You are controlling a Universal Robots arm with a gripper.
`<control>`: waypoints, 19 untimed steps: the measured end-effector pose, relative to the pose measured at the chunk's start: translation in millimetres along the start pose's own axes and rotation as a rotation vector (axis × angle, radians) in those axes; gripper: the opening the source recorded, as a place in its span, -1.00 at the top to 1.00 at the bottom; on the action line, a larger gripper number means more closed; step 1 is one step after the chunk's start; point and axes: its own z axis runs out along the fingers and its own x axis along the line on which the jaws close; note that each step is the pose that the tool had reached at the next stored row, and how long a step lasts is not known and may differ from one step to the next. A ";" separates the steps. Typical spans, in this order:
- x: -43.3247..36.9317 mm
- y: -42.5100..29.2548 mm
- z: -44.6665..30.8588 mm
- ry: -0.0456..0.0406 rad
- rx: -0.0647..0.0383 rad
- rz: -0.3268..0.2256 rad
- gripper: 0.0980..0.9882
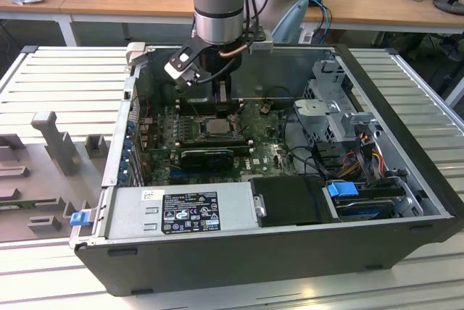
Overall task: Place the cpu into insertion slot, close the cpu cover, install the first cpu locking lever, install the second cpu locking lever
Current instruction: 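Close the cpu cover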
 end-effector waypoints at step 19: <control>0.1 1.3 -18.1 0.0001 0.000 0.000 0.98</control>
